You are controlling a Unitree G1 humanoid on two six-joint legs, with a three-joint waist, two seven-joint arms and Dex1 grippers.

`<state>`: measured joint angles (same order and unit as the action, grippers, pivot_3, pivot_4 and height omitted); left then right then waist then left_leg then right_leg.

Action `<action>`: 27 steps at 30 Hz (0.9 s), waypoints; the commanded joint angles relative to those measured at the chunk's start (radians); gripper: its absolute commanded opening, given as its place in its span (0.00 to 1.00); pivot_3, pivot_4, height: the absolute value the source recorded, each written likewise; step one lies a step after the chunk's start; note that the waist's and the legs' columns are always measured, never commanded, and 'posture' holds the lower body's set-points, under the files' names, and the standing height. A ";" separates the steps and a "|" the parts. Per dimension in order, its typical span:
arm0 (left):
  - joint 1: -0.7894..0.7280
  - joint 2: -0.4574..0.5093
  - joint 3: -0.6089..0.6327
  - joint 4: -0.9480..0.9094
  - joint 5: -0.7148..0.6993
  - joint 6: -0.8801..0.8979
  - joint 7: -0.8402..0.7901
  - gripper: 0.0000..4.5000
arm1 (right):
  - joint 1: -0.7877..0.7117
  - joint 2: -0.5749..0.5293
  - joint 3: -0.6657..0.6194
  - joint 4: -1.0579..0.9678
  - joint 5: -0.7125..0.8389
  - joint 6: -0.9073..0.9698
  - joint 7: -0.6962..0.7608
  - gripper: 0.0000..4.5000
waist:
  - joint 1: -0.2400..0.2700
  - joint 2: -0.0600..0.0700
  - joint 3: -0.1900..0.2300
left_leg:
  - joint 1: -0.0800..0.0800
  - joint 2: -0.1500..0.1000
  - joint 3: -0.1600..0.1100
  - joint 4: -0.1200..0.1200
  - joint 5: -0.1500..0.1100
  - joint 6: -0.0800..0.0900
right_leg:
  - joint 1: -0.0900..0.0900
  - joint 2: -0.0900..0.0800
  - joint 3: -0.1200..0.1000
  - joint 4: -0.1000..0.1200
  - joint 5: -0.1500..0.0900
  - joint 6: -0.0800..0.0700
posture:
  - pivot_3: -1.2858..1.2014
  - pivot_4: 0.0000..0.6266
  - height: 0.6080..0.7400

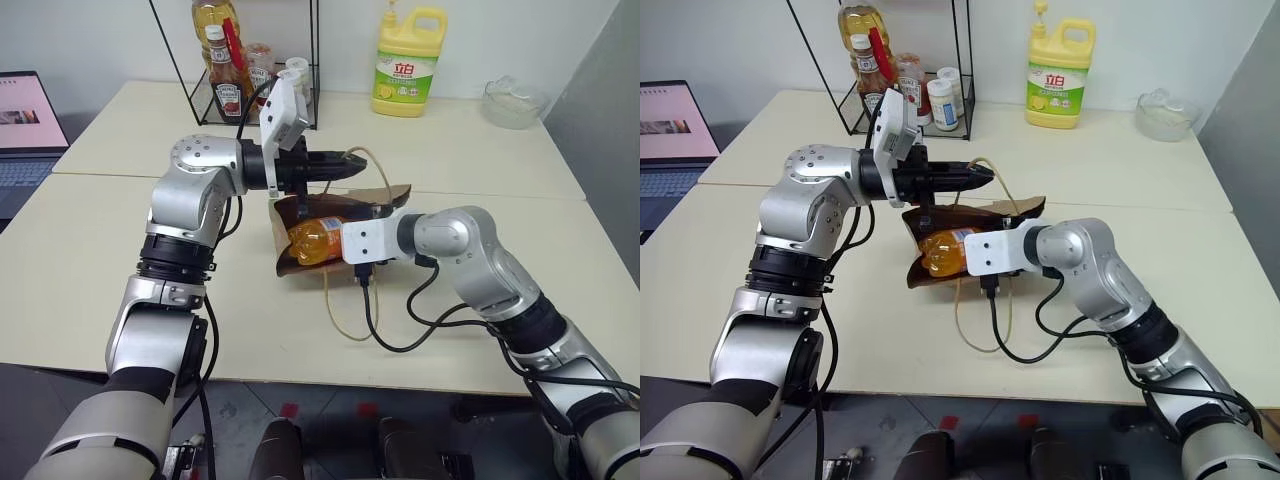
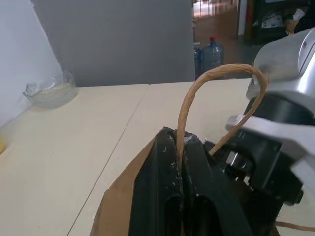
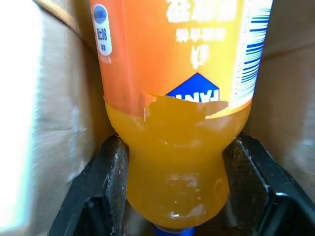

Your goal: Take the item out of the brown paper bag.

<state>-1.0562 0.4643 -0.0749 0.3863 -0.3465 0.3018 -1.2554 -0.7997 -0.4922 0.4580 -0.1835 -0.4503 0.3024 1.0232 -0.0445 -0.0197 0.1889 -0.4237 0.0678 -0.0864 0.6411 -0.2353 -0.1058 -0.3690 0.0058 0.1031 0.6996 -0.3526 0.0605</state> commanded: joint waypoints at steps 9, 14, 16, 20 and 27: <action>-0.051 -0.030 -0.001 0.039 0.015 -0.042 -0.012 0.00 | 0.090 -0.083 -0.211 -0.213 0.258 -0.091 0.002 0.54 | 0.003 0.000 0.000 | -0.002 -0.002 -0.002 0.001 0.000 0.000 | 0.000 -0.002 -0.002 0.000 0.000 0.000 | 0.52 0.24 1.00; -0.065 -0.051 -0.006 0.089 0.032 -0.077 -0.022 0.00 | 0.149 -0.107 -0.329 -0.333 0.418 -0.062 0.001 0.54 | 0.003 0.000 0.000 | -0.002 -0.003 -0.002 0.001 0.000 0.000 | 0.000 -0.003 -0.003 0.000 0.000 0.000 | 0.52 0.24 1.00; -0.072 -0.061 -0.008 0.109 0.038 -0.090 -0.028 0.00 | 0.188 -0.116 -0.378 -0.384 0.478 -0.037 -0.003 0.54 | 0.005 0.000 0.000 | -0.002 -0.003 -0.003 0.001 0.000 0.000 | 0.001 -0.003 -0.003 0.000 0.000 0.000 | 0.52 0.24 1.00; -0.078 -0.075 -0.010 0.138 0.047 -0.114 -0.041 0.00 | 0.230 -0.153 -0.436 -0.449 0.539 -0.001 -0.019 0.54 | 0.008 0.000 0.000 | -0.002 -0.004 -0.003 0.002 0.000 0.000 | 0.001 -0.003 -0.004 0.000 0.000 0.000 | 0.52 0.24 1.00; -0.077 -0.098 -0.008 0.156 0.050 -0.137 -0.051 0.00 | 0.329 -0.337 -0.643 -0.428 0.538 -0.032 -0.017 0.54 | 0.017 0.000 0.000 | -0.002 -0.005 -0.003 0.002 0.000 0.001 | 0.001 -0.004 -0.004 0.000 0.000 0.000 | 0.52 0.24 1.00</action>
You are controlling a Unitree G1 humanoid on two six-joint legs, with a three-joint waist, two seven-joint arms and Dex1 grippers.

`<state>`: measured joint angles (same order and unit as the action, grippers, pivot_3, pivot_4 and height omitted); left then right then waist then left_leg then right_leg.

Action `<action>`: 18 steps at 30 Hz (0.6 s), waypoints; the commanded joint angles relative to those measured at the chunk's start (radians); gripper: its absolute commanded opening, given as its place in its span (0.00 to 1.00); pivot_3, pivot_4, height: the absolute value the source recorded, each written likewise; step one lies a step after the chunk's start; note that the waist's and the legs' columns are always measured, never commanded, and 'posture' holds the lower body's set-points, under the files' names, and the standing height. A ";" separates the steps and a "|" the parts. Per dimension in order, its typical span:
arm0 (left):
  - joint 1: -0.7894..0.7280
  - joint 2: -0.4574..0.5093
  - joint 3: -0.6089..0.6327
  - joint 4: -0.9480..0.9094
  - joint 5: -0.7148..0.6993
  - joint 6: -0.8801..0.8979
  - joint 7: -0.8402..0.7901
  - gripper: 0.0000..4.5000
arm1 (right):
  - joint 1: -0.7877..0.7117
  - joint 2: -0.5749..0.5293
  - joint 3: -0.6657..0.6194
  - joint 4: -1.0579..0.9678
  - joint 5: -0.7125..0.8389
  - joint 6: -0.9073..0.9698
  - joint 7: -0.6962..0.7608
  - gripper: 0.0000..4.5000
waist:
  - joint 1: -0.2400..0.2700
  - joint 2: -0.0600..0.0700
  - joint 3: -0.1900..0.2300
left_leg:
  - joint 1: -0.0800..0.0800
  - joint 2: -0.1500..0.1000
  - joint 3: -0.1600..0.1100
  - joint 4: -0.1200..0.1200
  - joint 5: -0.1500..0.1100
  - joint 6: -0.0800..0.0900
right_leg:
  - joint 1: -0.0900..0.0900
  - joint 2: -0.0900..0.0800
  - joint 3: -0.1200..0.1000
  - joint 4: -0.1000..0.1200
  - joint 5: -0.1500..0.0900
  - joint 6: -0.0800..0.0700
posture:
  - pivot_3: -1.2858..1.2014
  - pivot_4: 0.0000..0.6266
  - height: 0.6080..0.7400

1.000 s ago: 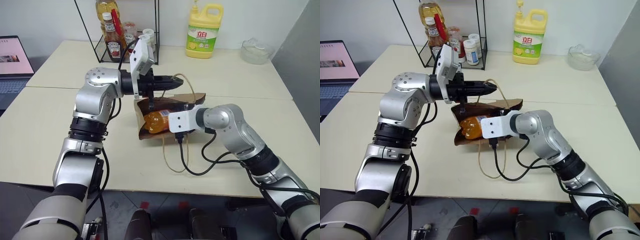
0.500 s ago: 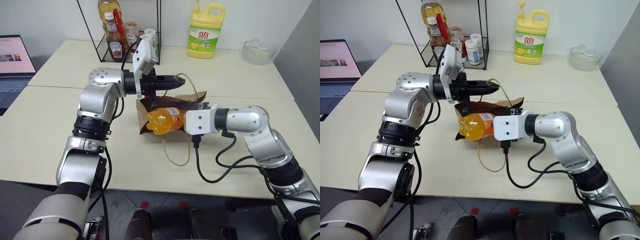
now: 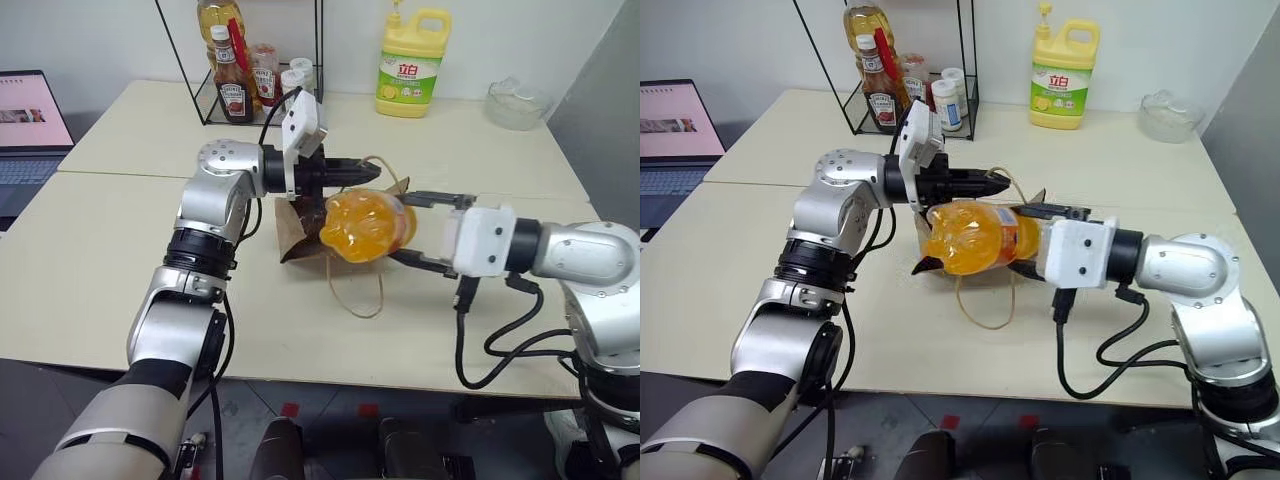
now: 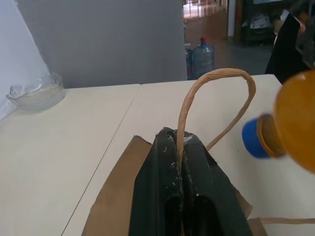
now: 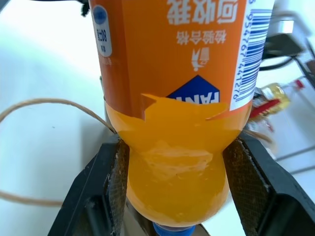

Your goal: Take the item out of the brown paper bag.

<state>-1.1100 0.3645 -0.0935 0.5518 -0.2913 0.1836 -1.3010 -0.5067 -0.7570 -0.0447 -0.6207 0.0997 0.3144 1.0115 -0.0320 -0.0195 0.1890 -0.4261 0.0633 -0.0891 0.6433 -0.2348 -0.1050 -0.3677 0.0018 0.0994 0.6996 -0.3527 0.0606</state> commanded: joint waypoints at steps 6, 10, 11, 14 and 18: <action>-0.016 -0.001 0.014 -0.014 -0.006 -0.022 -0.006 0.00 | 0.222 -0.235 -0.224 0.167 -0.092 -0.274 0.015 0.54 | 0.002 0.000 0.000 | 0.000 -0.001 0.000 0.000 0.000 0.000 | 0.001 -0.001 0.000 -0.001 0.000 0.000 | 0.52 0.24 1.00; -0.014 -0.003 0.016 -0.023 -0.009 -0.020 -0.001 0.00 | 0.306 -0.320 -0.177 0.345 -0.220 -0.478 -0.019 0.54 | -0.001 0.000 0.000 | 0.000 -0.001 0.001 0.000 0.000 0.001 | 0.001 -0.001 0.000 -0.001 0.000 0.000 | 0.52 0.24 1.00; -0.011 -0.002 0.016 -0.028 -0.009 -0.019 0.000 0.00 | 0.308 -0.324 -0.151 0.392 -0.254 -0.496 -0.040 0.54 | -0.002 0.000 0.000 | 0.000 -0.001 0.001 0.001 0.000 0.001 | 0.001 -0.001 0.000 -0.001 0.000 0.000 | 0.52 0.24 1.00; -0.006 -0.001 0.016 -0.042 -0.011 -0.015 0.003 0.00 | 0.287 -0.331 -0.073 0.518 -0.339 -0.534 -0.078 0.54 | -0.003 0.000 0.000 | 0.000 -0.001 0.001 0.001 0.000 0.001 | 0.001 -0.001 0.001 0.000 0.000 0.000 | 0.52 0.24 1.00; -0.001 0.005 0.020 -0.053 -0.011 -0.011 0.008 0.00 | 0.228 -0.328 0.023 0.660 -0.410 -0.545 -0.094 0.54 | -0.004 0.002 0.001 | 0.000 -0.001 0.001 0.001 0.001 0.001 | 0.001 -0.001 0.001 0.000 0.000 0.000 | 0.52 0.24 1.00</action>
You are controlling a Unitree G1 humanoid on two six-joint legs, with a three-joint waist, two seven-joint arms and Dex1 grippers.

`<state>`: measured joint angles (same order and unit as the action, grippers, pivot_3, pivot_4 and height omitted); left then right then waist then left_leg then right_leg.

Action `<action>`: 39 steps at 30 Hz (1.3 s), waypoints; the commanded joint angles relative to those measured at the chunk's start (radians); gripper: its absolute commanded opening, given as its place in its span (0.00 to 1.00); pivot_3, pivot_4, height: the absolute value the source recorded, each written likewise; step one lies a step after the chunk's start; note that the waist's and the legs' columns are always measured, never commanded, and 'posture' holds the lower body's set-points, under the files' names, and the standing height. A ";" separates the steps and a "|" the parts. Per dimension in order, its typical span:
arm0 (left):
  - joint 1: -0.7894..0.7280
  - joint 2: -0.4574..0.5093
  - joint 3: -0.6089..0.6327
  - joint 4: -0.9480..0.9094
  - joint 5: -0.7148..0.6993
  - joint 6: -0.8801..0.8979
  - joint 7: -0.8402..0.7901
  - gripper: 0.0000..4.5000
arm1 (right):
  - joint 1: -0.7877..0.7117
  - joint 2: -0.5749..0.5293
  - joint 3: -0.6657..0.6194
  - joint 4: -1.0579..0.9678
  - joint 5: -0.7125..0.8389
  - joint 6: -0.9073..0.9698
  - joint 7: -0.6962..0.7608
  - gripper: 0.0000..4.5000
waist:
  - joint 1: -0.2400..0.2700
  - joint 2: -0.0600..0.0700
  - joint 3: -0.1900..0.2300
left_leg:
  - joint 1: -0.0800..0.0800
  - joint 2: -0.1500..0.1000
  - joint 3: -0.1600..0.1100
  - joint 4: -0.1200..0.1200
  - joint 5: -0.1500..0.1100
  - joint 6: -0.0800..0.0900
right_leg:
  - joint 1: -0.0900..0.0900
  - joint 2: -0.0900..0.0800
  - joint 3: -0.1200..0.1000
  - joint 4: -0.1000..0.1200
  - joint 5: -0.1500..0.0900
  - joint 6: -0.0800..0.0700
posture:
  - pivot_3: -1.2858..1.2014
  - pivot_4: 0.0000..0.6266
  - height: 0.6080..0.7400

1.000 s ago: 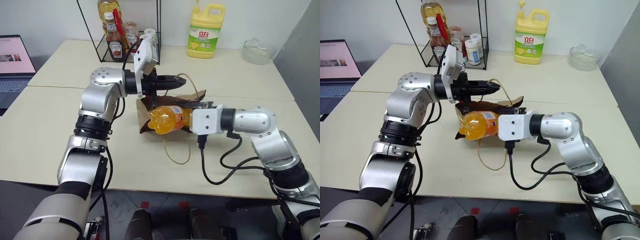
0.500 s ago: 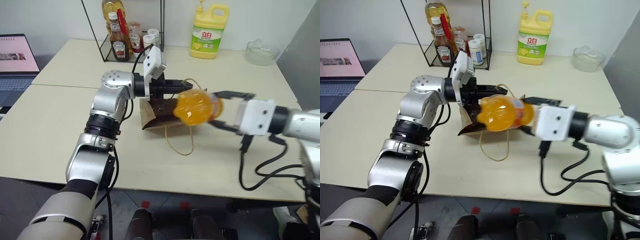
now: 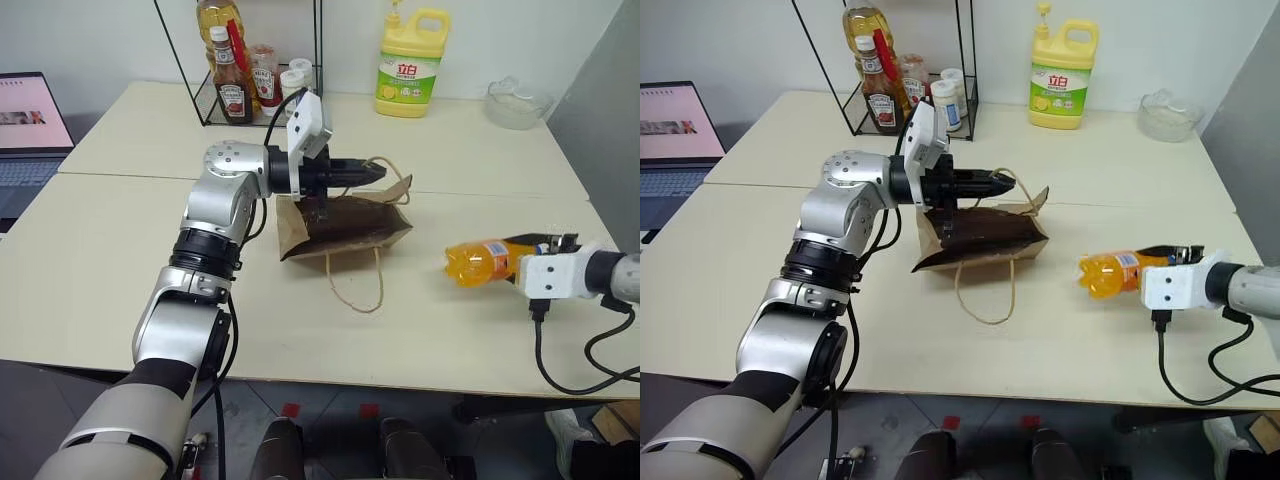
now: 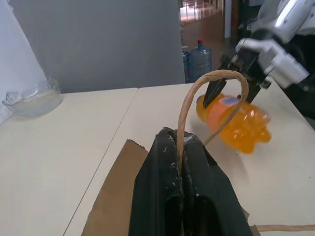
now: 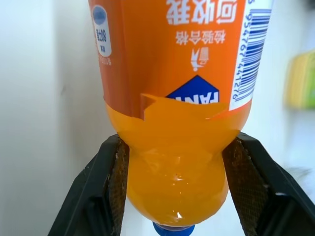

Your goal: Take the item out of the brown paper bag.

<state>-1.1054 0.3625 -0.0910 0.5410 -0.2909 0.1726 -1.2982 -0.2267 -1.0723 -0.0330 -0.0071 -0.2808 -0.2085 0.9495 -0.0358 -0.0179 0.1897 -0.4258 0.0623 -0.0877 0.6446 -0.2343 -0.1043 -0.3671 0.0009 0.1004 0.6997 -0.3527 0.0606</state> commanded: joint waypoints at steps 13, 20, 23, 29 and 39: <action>0.012 0.028 0.021 -0.061 -0.008 0.000 0.010 0.00 | -0.111 -0.007 0.075 0.158 -0.004 -0.058 -0.017 0.99 | -0.005 0.002 0.001 | 0.002 0.000 0.000 0.001 0.000 0.000 | 0.003 0.000 0.000 0.000 0.000 0.000 | 0.52 0.24 1.00; -0.002 0.036 0.037 -0.038 -0.013 0.009 0.035 0.00 | -0.056 -0.114 -0.073 -0.105 0.243 0.179 0.170 0.99 | -0.003 0.003 0.001 | 0.002 0.000 0.000 0.001 0.000 0.000 | 0.004 0.000 -0.001 0.000 0.000 0.000 | 0.52 0.24 1.00; -0.025 0.036 0.049 -0.003 -0.010 0.017 0.055 0.00 | -0.066 -0.124 -0.143 -0.252 0.406 0.397 0.225 0.99 | -0.003 0.004 0.001 | 0.004 0.000 -0.001 0.001 0.000 0.000 | 0.006 0.000 -0.001 0.000 0.000 0.000 | 0.52 0.24 1.00; -0.125 0.020 0.057 0.174 0.034 -0.030 0.150 0.00 | -0.169 -0.083 -0.179 -0.513 0.702 0.795 0.177 0.99 | 0.001 0.004 0.001 | 0.009 0.000 -0.002 0.001 -0.001 0.003 | 0.013 0.000 -0.002 -0.002 0.000 0.000 | 0.52 0.24 1.00; -0.204 0.031 0.040 0.371 0.135 -0.216 0.148 0.47 | -0.339 0.017 -0.116 -0.604 0.842 1.010 0.013 1.00 | 0.003 0.004 0.001 | 0.009 0.000 -0.003 0.000 -0.002 0.004 | 0.012 0.000 -0.003 -0.002 0.000 0.000 | 0.52 0.24 1.00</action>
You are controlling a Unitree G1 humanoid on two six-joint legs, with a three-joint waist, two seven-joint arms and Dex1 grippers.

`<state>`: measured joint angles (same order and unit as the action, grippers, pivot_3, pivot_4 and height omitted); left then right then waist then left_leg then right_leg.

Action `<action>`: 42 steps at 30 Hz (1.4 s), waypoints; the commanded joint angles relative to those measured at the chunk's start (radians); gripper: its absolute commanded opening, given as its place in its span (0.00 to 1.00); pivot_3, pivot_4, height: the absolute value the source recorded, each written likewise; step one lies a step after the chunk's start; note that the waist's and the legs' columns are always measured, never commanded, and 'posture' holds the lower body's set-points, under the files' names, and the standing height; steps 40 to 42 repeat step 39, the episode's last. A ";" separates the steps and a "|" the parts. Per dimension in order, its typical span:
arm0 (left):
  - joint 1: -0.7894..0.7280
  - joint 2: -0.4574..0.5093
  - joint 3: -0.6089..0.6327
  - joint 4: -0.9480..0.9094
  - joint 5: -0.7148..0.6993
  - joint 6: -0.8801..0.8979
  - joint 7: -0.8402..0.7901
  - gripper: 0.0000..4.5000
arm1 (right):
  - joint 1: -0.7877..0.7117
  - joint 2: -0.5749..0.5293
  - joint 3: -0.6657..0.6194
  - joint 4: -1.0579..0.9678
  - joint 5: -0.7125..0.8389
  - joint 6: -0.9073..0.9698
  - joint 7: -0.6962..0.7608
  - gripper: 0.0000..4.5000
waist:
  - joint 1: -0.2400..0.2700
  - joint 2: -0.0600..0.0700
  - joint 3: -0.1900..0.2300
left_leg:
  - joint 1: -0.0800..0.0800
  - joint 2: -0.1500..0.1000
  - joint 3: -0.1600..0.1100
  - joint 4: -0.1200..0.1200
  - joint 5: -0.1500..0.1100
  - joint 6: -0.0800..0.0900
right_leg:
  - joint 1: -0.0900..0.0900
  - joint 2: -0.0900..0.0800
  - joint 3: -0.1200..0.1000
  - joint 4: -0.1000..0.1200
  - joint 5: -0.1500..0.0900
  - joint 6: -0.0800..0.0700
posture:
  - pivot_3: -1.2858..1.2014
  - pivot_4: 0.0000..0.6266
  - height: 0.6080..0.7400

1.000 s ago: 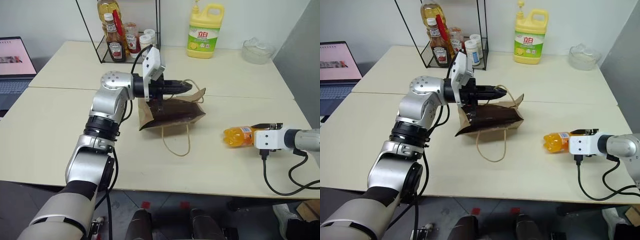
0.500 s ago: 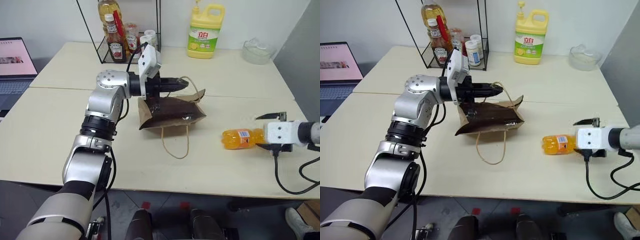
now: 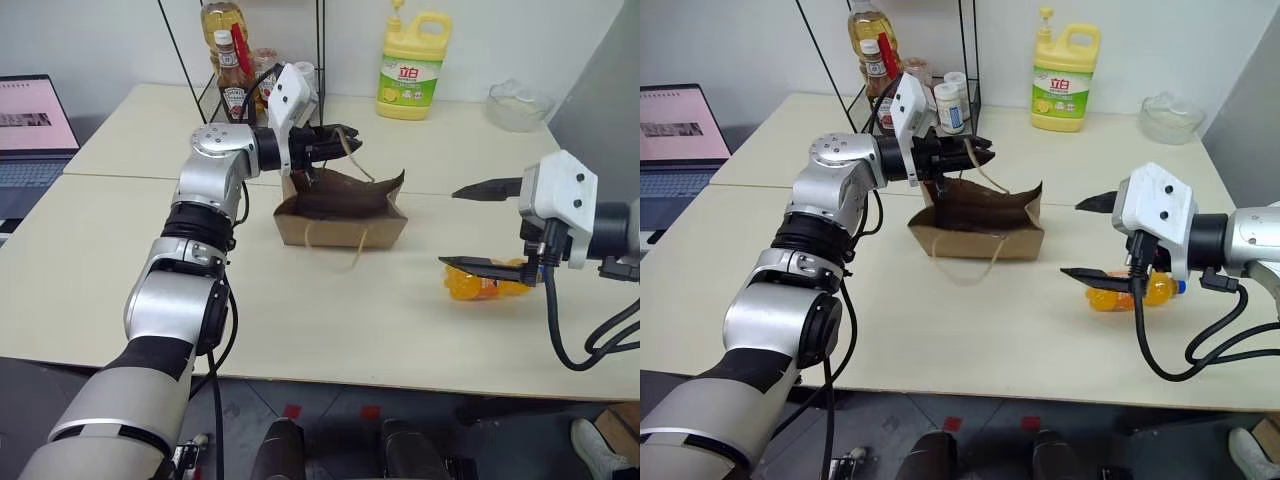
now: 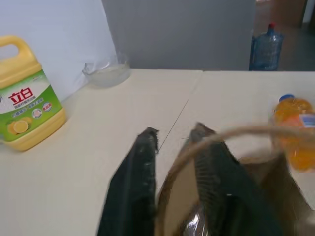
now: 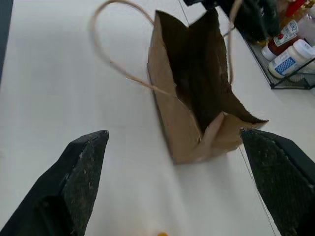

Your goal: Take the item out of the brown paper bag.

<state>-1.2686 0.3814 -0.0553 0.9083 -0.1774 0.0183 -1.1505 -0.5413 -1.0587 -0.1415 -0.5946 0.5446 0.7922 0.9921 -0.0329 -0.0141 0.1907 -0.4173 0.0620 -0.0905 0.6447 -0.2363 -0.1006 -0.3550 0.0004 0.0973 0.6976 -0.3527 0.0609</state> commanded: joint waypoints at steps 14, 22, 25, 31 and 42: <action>-0.001 0.131 0.072 -0.101 0.048 -0.083 0.109 0.62 | 0.066 0.137 -0.071 -0.021 -0.054 -0.063 -0.244 1.00 | -0.002 0.000 0.000 | -0.001 0.000 0.000 0.000 0.000 0.000 | -0.002 0.000 0.000 0.001 0.000 0.000 | 0.52 0.24 1.00; 0.458 0.286 0.247 -0.810 -0.049 0.390 0.301 0.62 | 0.213 0.353 -0.136 -0.145 -0.086 -0.091 -0.491 1.00 | -0.026 0.001 -0.001 | 0.000 0.003 0.000 -0.002 0.002 -0.004 | -0.002 0.001 0.000 0.003 0.000 -0.001 | 0.52 0.24 1.00; 0.656 0.238 0.329 -1.041 -0.061 0.500 0.458 0.62 | 0.284 0.453 -0.103 -0.179 -0.136 -0.150 -0.573 1.00 | -0.021 0.001 -0.001 | 0.000 0.002 -0.001 0.000 0.002 -0.004 | -0.002 0.001 0.000 0.004 0.000 -0.001 | 0.52 0.24 1.00; 0.970 0.133 0.341 -1.277 -0.050 0.508 0.608 0.62 | 0.485 0.614 0.042 -0.180 -0.277 -0.331 -0.662 1.00 | 0.001 0.000 -0.001 | 0.002 0.002 -0.002 0.000 0.002 -0.004 | 0.002 0.001 0.000 0.003 0.000 0.000 | 0.52 0.24 1.00; 1.125 0.042 0.294 -1.306 -0.040 0.430 0.688 0.62 | 0.586 0.716 0.136 -0.102 -0.384 -0.464 -0.709 1.00 | 0.003 -0.001 -0.002 | 0.004 0.002 -0.003 -0.001 0.001 -0.002 | 0.002 0.001 0.000 0.004 0.000 0.000 | 0.52 0.24 1.00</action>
